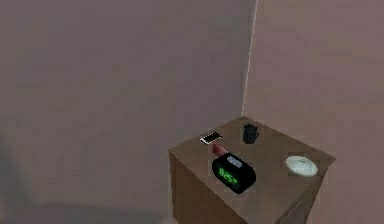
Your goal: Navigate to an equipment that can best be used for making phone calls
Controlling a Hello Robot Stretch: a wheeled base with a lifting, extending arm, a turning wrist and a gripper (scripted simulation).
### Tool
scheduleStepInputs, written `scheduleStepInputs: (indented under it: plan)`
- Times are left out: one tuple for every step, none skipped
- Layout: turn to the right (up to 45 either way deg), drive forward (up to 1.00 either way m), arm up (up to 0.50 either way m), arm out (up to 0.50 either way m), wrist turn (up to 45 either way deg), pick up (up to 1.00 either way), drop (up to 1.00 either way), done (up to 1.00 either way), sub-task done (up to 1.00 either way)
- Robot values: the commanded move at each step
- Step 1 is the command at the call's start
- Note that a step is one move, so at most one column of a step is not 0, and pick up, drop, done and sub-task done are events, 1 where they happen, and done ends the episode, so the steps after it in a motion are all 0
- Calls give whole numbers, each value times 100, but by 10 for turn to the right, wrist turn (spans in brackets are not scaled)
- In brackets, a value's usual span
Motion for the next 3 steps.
scheduleStepInputs:
  plan:
    - [-30,0,0,0,0,0,0,0,0]
    - [0,20,0,0,0,0,0,0,0]
    - [90,0,0,0,0,0,0,0,0]
